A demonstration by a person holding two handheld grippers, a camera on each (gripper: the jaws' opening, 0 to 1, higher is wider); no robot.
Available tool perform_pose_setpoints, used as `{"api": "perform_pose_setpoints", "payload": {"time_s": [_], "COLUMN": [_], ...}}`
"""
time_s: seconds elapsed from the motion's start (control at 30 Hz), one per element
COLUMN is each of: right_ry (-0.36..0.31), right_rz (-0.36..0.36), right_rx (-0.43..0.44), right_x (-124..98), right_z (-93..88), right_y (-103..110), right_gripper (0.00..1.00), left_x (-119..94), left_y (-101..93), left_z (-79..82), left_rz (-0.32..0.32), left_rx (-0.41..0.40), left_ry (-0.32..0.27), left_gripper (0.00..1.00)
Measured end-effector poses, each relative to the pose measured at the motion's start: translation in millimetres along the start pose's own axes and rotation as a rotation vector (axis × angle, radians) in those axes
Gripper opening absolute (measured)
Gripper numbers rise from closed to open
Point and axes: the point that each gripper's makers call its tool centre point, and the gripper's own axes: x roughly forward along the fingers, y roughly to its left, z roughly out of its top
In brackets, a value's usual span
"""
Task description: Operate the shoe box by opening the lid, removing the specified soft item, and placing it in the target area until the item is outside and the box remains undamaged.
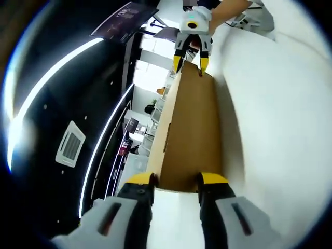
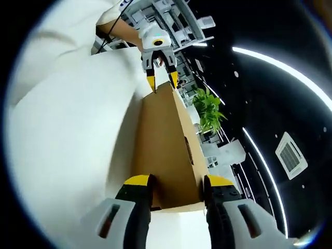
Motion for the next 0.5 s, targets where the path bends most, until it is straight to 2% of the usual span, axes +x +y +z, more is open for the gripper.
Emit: {"api": "perform_pose_setpoints", "payload": {"time_s": [0.17,0.23,0.5], "right_ry": [-0.005,-0.015,0.001], "right_rz": [0.003,0.0,0.015], "right_rx": [-0.013,0.011,-0.018], "right_x": [-1.0,-2.8,-1.1], "right_z": [2.7,5.1,5.3], "right_y": [-0.5,-3.2,-2.3], "right_gripper": [0.37,0.34,0.33], "left_x": [-0.2,-0.3,-0.1], "left_y": [-0.3,-0.3,0.3], "left_z": [0.1,0.1,-0.5], "left_rz": [-0.002,-0.004,-0.028], "left_rx": [-0.008,-0.005,-0.006], "left_ry": [0.0,0.005,0.028], "left_gripper": [0.32,0.32,0.31]}}
